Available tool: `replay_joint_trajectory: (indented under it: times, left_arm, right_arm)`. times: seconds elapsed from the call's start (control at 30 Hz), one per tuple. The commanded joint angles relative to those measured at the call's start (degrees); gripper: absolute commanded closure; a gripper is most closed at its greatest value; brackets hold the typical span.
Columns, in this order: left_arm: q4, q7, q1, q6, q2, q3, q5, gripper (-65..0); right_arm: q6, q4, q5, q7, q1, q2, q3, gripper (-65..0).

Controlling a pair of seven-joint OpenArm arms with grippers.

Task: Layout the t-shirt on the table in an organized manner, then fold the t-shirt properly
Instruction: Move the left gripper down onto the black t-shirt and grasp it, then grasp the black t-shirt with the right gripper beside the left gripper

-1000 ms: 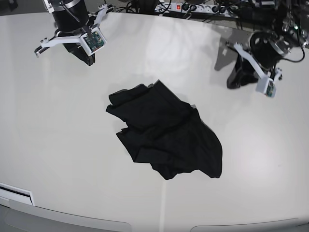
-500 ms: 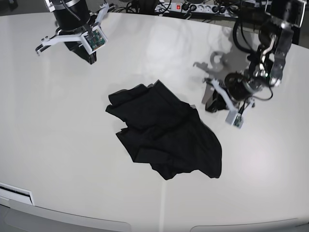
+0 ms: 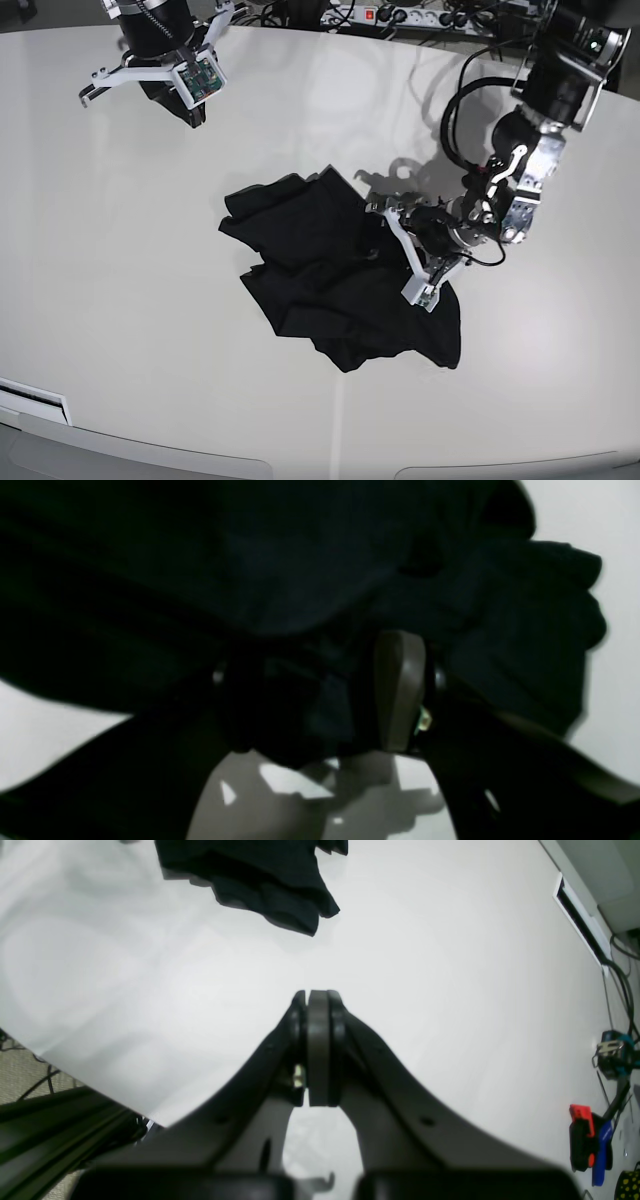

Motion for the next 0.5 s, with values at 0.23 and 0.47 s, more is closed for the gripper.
replay_joint_trajectory:
  times: [0.23,0.47]
  left_arm:
    - [-4.4,5.4,-4.4,4.3,1.8,-0.5,1.7,0.0]
    - [8.5,23.7,-8.2,2.2,-1.9,-0.5,-2.1,0.0]
  right_arm:
    - [-0.4,0.9,-0.7,1.6,-0.1,0.2,0.0,0.0]
    - [4.9,0.9,2.1,3.3,2.5,0.2,0.0,0.0]
